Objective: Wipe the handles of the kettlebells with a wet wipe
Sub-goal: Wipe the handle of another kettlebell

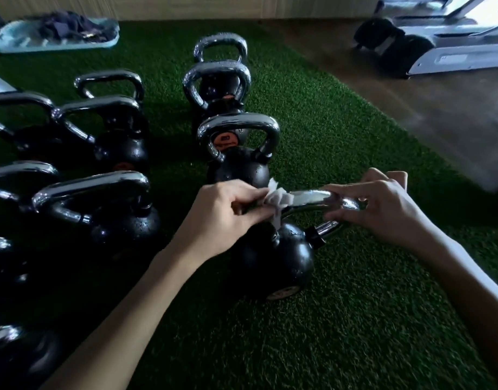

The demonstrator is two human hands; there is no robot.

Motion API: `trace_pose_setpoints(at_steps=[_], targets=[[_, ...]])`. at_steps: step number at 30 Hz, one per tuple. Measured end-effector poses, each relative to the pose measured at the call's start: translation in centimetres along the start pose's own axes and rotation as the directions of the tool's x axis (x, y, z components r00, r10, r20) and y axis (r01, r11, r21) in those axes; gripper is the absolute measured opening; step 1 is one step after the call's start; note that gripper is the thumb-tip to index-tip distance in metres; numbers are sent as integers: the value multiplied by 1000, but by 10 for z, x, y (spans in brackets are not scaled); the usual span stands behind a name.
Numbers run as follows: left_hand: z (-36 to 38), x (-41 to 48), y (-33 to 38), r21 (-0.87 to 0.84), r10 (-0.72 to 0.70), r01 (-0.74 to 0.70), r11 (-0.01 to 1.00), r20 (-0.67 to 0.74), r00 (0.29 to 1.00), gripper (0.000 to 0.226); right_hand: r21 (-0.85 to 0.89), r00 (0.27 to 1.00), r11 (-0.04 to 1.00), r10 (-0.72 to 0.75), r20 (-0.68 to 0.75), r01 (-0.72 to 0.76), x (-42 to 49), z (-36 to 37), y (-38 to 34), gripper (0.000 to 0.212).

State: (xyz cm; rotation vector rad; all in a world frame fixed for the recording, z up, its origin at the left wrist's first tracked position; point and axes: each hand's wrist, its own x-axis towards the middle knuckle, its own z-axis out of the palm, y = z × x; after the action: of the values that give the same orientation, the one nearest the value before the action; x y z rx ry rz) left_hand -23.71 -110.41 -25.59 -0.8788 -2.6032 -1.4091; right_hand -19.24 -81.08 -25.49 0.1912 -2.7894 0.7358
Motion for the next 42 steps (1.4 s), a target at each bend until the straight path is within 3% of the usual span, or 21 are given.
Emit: trace_pose_setpoints(at_steps=[4, 7, 10, 15, 24, 31, 33, 37, 42], targets=[[9, -23, -26, -210, -199, 195, 958, 2, 980, 26, 32, 1000, 999, 12, 7, -12, 2, 0, -8, 48], [15, -28, -28, -246, -168, 151, 957, -50, 984, 28, 16, 999, 1000, 25, 35, -26, 5, -1, -6, 45], [19, -27, -24, -164, -115, 97, 982, -105, 988, 33, 45, 997, 996, 69, 38, -71, 5, 0, -2, 44], [37, -38, -33, -239, -213, 189, 952, -80, 974, 23, 76, 990, 987, 138, 22, -139, 5, -1, -5, 53], [-32, -26, -22, -179, -109, 71, 981, -210, 972, 21, -37, 995, 998, -57, 82, 60, 22, 12, -37, 55], [-55, -21, 4, -78, 8, -16, 997, -102, 995, 25, -78, 972, 972, -214, 97, 222, 6, 40, -82, 58], [-54, -22, 9, -39, 43, -47, 998, -107, 993, 28, -27, 988, 988, -149, 38, 150, 4, 37, -84, 62], [-46, -15, 23, 97, 143, -129, 987, -150, 978, 31, 255, 1000, 967, 17, -18, -12, 1, 14, -92, 70], [-38, -2, 37, 236, 218, -176, 956, -168, 961, 51, 551, 983, 830, 162, -87, -88, 2, 17, -110, 33]])
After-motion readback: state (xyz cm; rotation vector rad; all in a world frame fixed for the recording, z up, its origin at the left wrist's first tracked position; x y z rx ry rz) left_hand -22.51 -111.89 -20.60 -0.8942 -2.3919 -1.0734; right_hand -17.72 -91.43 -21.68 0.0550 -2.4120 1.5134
